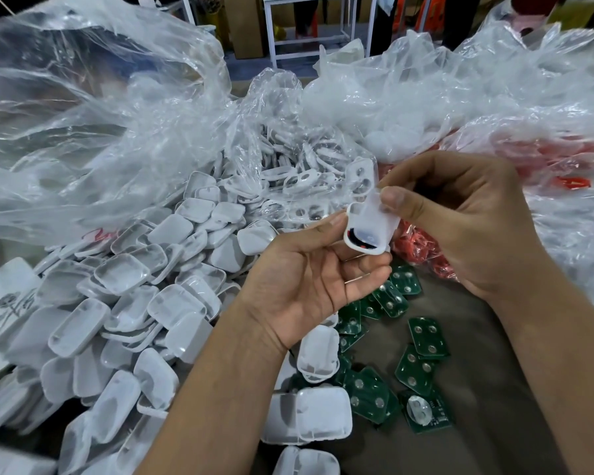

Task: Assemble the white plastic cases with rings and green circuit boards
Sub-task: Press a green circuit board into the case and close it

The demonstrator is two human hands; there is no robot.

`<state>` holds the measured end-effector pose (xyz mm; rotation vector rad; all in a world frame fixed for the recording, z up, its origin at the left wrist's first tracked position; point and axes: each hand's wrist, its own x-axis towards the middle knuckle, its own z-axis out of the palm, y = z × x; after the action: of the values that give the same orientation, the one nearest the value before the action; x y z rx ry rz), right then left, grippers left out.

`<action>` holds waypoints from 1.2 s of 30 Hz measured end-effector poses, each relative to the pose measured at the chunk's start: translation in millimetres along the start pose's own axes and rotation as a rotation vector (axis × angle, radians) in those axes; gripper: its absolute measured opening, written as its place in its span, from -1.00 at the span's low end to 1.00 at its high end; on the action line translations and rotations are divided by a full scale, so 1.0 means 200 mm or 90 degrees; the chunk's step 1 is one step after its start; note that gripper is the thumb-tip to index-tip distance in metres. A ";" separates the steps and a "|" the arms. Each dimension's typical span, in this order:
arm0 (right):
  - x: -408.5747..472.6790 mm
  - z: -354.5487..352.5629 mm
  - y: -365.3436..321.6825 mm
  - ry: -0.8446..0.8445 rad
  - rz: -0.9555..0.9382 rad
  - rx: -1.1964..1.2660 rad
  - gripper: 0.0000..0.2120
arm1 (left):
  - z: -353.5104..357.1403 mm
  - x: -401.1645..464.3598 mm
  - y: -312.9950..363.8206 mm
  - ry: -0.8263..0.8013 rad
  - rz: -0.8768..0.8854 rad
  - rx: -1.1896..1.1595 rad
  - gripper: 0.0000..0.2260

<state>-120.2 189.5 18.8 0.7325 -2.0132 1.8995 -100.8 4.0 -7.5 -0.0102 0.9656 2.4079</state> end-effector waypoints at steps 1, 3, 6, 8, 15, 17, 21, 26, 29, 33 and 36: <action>0.00 0.00 0.00 -0.001 0.001 0.014 -0.92 | 0.00 0.00 0.00 -0.001 -0.001 0.000 -0.67; 0.00 0.00 0.00 -0.001 0.004 0.007 -0.92 | 0.00 0.00 0.00 -0.005 0.000 0.000 -0.67; -0.01 0.00 0.01 -0.003 0.002 -0.040 -0.90 | -0.01 0.00 0.00 -0.011 0.002 -0.001 -0.62; -0.01 0.00 0.01 -0.004 -0.001 -0.051 -0.89 | -0.01 0.00 0.00 -0.018 0.002 0.001 -0.63; -0.01 0.01 0.00 -0.022 0.010 -0.069 -0.93 | -0.01 0.00 0.00 -0.033 0.006 0.003 -0.67; -0.01 0.01 0.00 -0.024 0.005 -0.092 -0.93 | -0.01 0.00 0.00 -0.030 0.009 0.004 -0.69; -0.02 0.02 0.01 -0.025 -0.018 -0.161 -0.93 | -0.01 0.00 0.00 -0.029 0.012 0.007 -0.76; -0.02 0.02 0.01 -0.039 -0.029 -0.190 -0.86 | -0.02 0.00 0.00 -0.037 0.011 0.025 -0.68; -0.02 0.03 0.02 -0.034 -0.037 -0.211 -0.86 | -0.02 0.00 0.00 -0.036 0.014 0.026 -0.69; -0.02 0.02 0.02 -0.024 -0.053 -0.263 -0.80 | -0.02 0.00 0.00 -0.035 0.017 0.009 -0.77; -0.01 0.01 0.03 -0.014 -0.060 -0.277 -0.70 | -0.02 0.01 0.00 -0.040 0.019 0.000 -0.79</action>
<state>-121.8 187.9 13.0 0.7121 -2.2495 1.3363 -102.3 2.3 -10.8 0.0794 0.9425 2.4204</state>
